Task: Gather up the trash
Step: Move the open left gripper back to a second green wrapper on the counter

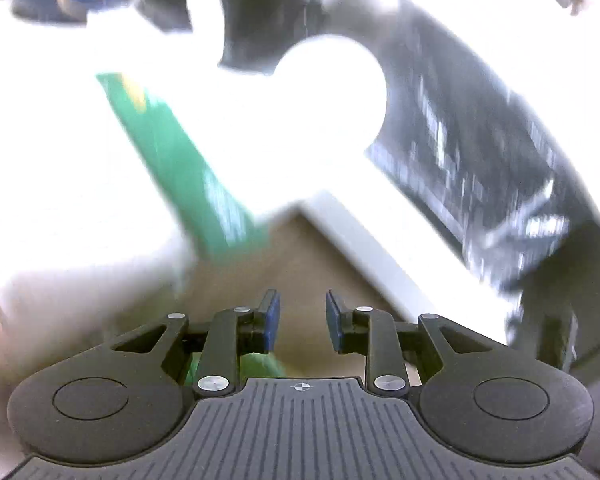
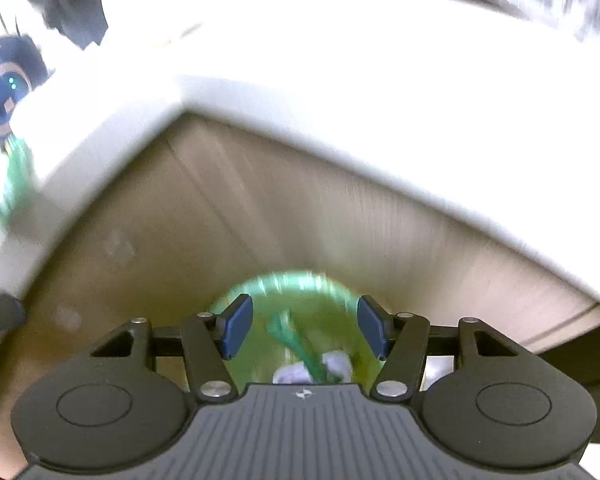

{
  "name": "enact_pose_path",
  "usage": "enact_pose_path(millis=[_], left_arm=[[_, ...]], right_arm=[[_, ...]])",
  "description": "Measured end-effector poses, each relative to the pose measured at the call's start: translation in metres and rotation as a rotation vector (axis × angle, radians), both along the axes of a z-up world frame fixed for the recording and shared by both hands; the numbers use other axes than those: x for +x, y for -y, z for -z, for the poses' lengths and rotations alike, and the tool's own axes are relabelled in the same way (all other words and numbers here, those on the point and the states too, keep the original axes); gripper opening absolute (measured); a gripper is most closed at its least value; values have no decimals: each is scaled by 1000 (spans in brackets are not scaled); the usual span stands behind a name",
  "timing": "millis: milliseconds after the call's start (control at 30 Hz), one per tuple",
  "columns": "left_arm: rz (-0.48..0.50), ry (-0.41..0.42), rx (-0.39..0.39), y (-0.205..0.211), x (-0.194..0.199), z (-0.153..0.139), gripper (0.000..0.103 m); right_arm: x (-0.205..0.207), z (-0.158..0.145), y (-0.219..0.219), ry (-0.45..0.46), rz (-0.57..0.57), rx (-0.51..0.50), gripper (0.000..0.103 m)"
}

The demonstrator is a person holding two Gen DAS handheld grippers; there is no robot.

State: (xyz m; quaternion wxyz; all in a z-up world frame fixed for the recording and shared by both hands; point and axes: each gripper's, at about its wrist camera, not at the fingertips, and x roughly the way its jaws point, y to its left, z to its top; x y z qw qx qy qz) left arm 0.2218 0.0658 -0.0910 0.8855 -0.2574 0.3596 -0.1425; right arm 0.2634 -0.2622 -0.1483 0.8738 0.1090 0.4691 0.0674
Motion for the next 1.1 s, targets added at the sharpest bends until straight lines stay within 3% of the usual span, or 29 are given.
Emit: enact_pose_path(millis=[167,300,400,567,767,967,1100], left_arm=[[-69,59,12,-44,41,-31,29],[-135,26,136,-71,69,-38,28],[-110,3,149,-83,85,-38,28],[-22,-19,179,-81,104,-31,29],[93,-5,204,-69,98,-24,29],[70,10,283,-66,95,-21,29],[6,-14,335,-71,95,-19,29]], right_arm=[[-7,-66,-41,150,8,-37,67],[-18,-95,-77,252,20,-133,70],[-28,-102,-93,291,63,-177,74],[-32,-103,-110,265,121,-196,74],[-32,-121,-129,303,112,-258,74],[6,-141,-161,347,-18,-346,74],[27,-149,-171,386,-71,-309,74]])
